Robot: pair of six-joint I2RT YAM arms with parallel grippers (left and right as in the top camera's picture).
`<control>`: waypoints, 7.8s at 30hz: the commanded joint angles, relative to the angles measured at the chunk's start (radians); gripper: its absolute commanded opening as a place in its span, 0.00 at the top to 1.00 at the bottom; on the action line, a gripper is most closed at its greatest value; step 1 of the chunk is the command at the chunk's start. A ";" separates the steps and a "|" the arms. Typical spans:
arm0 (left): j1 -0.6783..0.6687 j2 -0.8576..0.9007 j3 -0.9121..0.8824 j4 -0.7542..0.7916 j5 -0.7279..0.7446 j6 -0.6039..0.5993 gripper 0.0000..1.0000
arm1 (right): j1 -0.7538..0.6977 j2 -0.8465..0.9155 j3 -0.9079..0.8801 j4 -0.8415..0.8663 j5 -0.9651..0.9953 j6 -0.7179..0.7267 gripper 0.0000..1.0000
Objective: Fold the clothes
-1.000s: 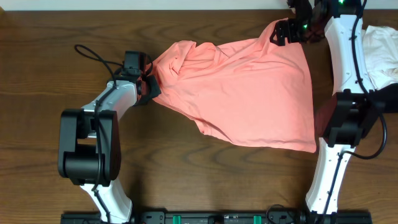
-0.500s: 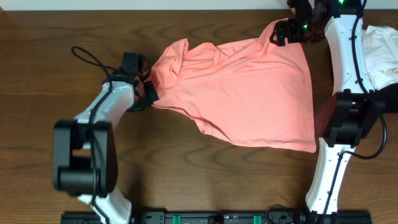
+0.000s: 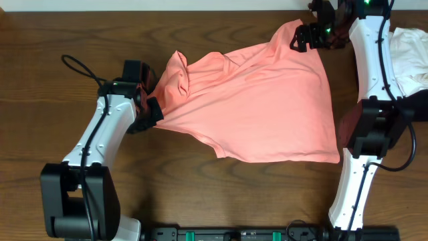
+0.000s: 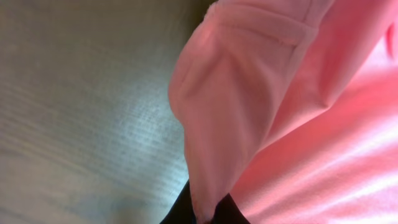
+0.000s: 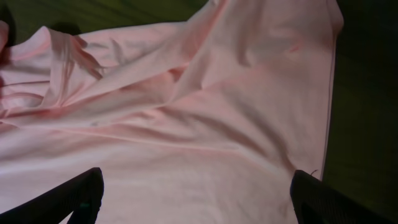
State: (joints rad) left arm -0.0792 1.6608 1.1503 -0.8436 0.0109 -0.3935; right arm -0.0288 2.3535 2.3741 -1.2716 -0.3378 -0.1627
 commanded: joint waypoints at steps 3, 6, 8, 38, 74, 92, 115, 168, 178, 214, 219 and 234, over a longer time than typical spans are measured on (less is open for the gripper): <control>0.005 0.000 -0.002 -0.058 -0.028 -0.013 0.94 | 0.006 -0.022 0.008 -0.023 -0.010 -0.011 0.07; 0.005 0.000 -0.002 -0.097 -0.028 -0.013 0.94 | 0.006 -0.022 0.008 -0.035 -0.010 -0.011 0.07; 0.004 0.000 -0.002 -0.119 -0.028 -0.013 0.94 | 0.006 -0.022 0.008 -0.042 -0.010 -0.011 0.07; -0.024 0.015 0.013 0.610 0.008 0.315 0.27 | 0.017 -0.022 0.008 -0.040 -0.010 -0.018 0.04; -0.080 0.254 0.013 0.729 0.080 0.759 0.37 | 0.049 -0.022 0.008 -0.020 -0.010 -0.018 0.04; -0.079 0.290 0.013 0.912 -0.149 0.525 0.94 | 0.049 -0.022 0.007 -0.026 -0.010 -0.018 0.05; -0.067 0.214 0.013 0.875 -0.471 0.217 0.02 | 0.039 -0.022 0.006 -0.032 0.001 0.002 0.09; 0.198 -0.127 -0.259 0.303 0.189 0.097 0.01 | 0.050 -0.909 -1.125 0.207 0.210 0.410 0.20; 0.199 -0.018 -0.258 0.401 0.243 0.138 0.13 | 0.003 -1.011 -1.368 0.373 0.185 0.380 0.40; 0.305 -0.021 -0.258 0.278 0.213 0.125 0.94 | -0.043 -1.011 -1.666 0.541 0.269 0.604 0.48; 0.348 -0.021 -0.258 0.261 0.213 0.126 0.94 | -0.043 -1.007 -1.693 0.599 0.283 0.633 0.48; 0.359 -0.021 -0.258 0.261 0.213 0.126 0.94 | -0.042 -0.944 -1.723 0.646 0.260 0.655 0.52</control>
State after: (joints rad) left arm 0.2741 1.6348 0.8921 -0.5781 0.2333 -0.2626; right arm -0.0635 1.3949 0.6598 -0.6247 -0.0711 0.4755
